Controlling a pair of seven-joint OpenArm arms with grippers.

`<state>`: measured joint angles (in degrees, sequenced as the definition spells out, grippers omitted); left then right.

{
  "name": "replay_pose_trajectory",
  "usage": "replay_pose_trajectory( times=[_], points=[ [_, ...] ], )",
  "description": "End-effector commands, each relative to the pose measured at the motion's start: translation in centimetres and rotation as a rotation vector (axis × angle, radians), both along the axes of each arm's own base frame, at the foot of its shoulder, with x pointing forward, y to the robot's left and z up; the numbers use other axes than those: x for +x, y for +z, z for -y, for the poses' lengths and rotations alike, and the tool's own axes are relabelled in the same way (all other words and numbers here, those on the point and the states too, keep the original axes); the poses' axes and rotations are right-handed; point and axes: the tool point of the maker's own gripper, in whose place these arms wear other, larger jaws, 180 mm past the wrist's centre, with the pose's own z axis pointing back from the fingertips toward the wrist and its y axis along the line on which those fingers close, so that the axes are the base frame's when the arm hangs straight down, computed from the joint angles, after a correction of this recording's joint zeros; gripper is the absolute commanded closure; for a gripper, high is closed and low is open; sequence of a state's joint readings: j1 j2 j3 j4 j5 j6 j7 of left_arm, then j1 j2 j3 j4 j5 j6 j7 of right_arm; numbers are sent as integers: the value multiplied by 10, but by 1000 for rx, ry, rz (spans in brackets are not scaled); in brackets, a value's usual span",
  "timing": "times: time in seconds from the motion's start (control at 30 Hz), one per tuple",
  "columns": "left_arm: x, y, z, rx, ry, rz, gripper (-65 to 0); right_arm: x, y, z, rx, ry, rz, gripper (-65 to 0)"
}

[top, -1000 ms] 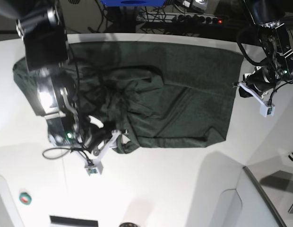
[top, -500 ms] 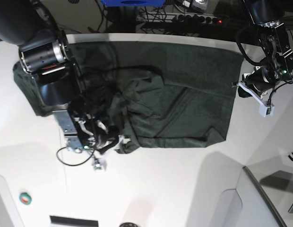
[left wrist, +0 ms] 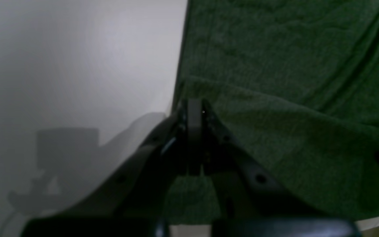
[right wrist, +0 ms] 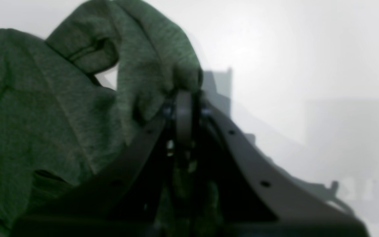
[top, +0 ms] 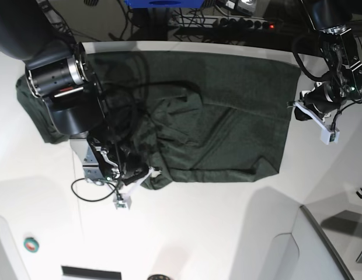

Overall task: Layout the t-shirt on the table in an organized manner, then fold the t-shirt properly
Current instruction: 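Grasp the shirt hem corner with the right gripper and pull it, then lift the hem with the right gripper and fold it over the shirt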

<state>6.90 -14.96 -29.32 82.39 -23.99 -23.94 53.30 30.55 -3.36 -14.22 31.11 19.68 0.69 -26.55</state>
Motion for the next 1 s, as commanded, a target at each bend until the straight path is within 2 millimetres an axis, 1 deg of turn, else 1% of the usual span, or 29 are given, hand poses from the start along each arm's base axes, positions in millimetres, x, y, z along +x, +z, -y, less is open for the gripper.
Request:
replay_pose_trajectory(
  times=[0.0, 0.03, 0.07, 0.13, 0.17, 0.23, 0.27, 0.3, 0.37, 0.47, 0.5, 0.6, 0.77, 0.83, 0.97],
  points=[
    [9, 13, -8, 20, -1, 43, 0, 15, 15, -4, 9, 5, 31, -6],
    [9, 13, -8, 20, -1, 43, 0, 16, 16, -4, 9, 5, 34, -14],
    [9, 13, -8, 20, -1, 43, 0, 19, 19, -5, 11, 6, 44, -2],
    [9, 13, -8, 20, -1, 43, 0, 32, 37, -7, 20, 11, 94, 0],
    [9, 13, -8, 22, -1, 43, 0, 30, 40, -10, 25, 19, 95, 0],
    [9, 13, -8, 22, -1, 43, 0, 32, 56, -10, 30, 34, 120, 0],
    [9, 13, -8, 23, -2, 42, 0, 30, 62, -10, 34, 41, 131, 0],
    [9, 13, -9, 26, -2, 42, 0, 29, 72, -10, 37, 45, 156, 0],
    [9, 14, -14, 36, -3, 39, 0, 26, 91, -18, 57, 64, 197, 0],
    [10, 16, -14, 38, -4, 43, 0, 11, 121, -28, 79, 104, 229, 0],
    [11, 16, -14, 38, -4, 46, 0, 4, 130, -31, 86, 118, 237, 0],
    [14, 18, -14, 38, -4, 54, 0, -17, 164, -44, 119, 162, 301, 0],
    [15, 19, -14, 38, -4, 55, 0, -37, 212, -51, 160, 184, 426, 0],
    [15, 19, -14, 38, -4, 55, 0, -42, 225, -50, 170, 184, 467, 0],
    [14, 19, -13, 38, -4, 54, 0, -49, 234, -55, 177, 231, 527, 0]
  ],
)
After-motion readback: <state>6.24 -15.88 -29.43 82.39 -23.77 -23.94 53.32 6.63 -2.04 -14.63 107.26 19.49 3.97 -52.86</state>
